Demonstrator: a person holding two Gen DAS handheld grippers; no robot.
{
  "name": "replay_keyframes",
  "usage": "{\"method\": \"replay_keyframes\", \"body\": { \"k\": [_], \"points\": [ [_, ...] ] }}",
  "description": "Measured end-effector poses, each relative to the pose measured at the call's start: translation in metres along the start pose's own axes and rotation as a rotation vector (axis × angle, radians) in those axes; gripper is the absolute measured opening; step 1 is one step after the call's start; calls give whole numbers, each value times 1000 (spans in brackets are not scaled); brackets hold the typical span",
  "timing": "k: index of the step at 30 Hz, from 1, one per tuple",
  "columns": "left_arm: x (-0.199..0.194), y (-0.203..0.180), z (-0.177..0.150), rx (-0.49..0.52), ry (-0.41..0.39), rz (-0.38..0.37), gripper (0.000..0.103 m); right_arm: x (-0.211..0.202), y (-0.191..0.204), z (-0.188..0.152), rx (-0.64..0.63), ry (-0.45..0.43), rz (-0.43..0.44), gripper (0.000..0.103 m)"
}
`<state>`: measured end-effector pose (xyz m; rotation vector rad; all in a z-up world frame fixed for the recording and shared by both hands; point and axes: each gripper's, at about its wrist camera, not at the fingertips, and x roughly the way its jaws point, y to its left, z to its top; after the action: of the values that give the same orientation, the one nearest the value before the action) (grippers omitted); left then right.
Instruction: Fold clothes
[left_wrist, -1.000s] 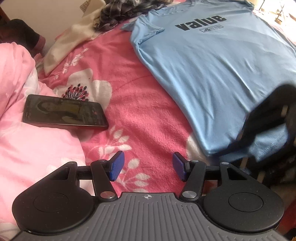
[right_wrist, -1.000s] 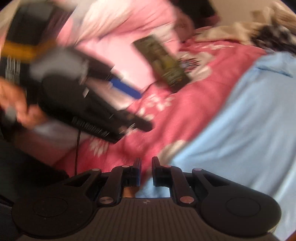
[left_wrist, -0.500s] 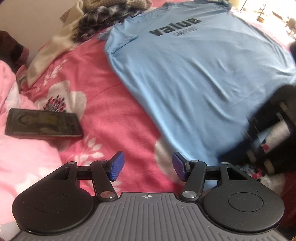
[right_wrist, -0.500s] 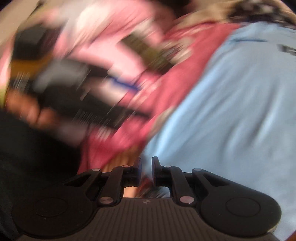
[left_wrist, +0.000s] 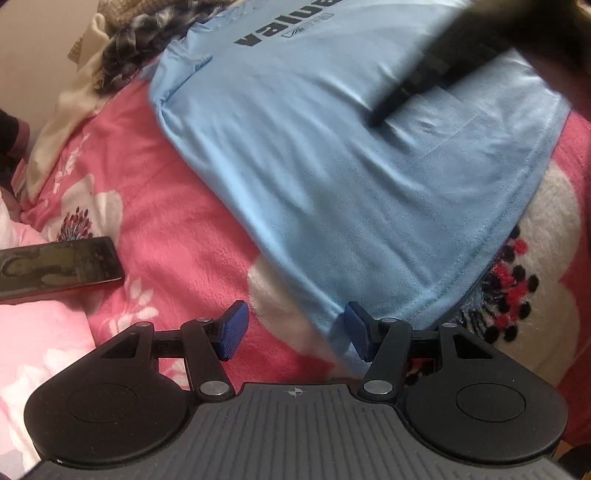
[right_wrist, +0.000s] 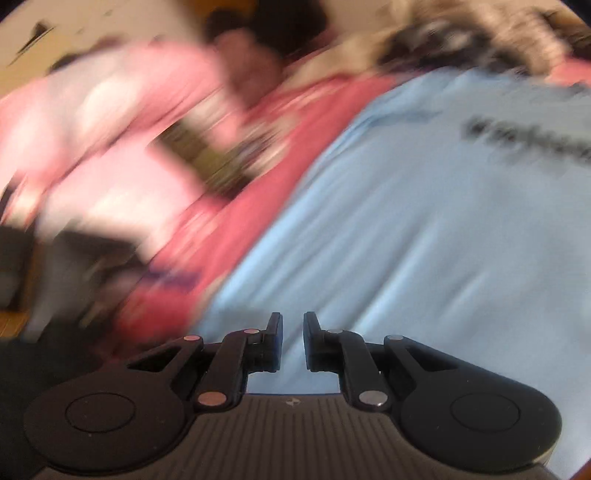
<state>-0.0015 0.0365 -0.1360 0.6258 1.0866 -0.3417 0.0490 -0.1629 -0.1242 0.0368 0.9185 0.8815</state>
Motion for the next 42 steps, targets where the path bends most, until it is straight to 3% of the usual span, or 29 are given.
{"method": "replay_keyframes", "body": {
  "k": [2, 4, 7, 11, 13, 18, 21, 30, 35, 38, 42],
  "points": [
    [1, 0, 1, 3, 5, 2, 58, 16, -7, 9, -16, -2, -84, 13],
    [1, -1, 1, 4, 8, 3, 58, 22, -8, -4, -41, 15, -130, 13],
    [2, -1, 0, -7, 9, -4, 58, 1, -11, -36, 9, 10, -126, 13],
    [3, 1, 0, -24, 14, -5, 58, -43, -14, -73, 61, 83, -84, 13],
    [2, 0, 0, -24, 13, 1, 58, -56, -7, -68, -7, 101, -106, 13],
    [2, -1, 1, -25, 17, 13, 58, -35, -15, -26, -96, 7, -211, 14],
    [3, -1, 2, -30, 21, 12, 58, -22, -26, -35, -121, 19, -301, 13],
    [4, 0, 4, -21, 35, 12, 58, -142, -37, -108, 1, 82, -390, 13],
    [1, -4, 3, -3, 40, 29, 58, -120, -54, -71, -3, -26, -430, 13],
    [0, -1, 1, -29, 44, 21, 58, -115, -66, -87, 40, 6, -493, 13],
    [4, 4, 1, -59, 55, -5, 58, -166, -62, -122, 212, 40, -508, 13]
  ]
}}
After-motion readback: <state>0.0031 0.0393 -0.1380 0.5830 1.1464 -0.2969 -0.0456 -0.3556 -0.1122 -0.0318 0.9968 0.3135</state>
